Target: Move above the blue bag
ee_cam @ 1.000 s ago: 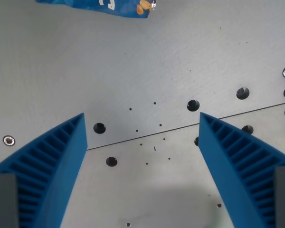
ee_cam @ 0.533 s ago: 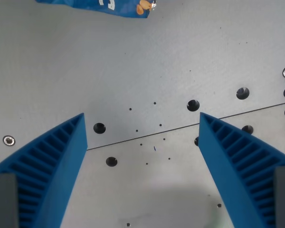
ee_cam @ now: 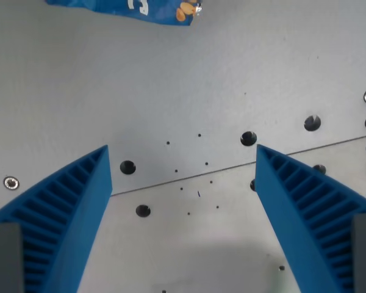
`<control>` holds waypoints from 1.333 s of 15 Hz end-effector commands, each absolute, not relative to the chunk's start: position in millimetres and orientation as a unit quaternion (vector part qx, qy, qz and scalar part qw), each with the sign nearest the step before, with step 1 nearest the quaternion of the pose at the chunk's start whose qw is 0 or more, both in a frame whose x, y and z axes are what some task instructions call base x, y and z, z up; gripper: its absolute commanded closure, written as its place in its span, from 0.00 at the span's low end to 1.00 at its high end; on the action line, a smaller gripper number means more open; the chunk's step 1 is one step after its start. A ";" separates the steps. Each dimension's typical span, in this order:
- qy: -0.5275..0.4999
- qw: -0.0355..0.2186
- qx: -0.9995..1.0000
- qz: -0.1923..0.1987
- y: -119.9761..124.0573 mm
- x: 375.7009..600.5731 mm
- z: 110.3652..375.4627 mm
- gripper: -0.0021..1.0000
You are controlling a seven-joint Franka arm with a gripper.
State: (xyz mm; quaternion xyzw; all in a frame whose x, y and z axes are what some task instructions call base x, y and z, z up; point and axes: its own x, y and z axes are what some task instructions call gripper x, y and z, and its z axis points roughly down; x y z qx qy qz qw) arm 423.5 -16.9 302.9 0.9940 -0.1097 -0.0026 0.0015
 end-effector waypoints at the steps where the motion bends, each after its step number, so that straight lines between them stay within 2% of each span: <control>1: -0.085 0.003 0.996 -0.005 -16.7 436.8 298.7 0.00; 6: -0.067 0.006 0.998 -0.012 -16.1 454.9 289.0 0.00; 20: -0.011 0.013 1.000 0.003 -15.3 519.7 246.9 0.00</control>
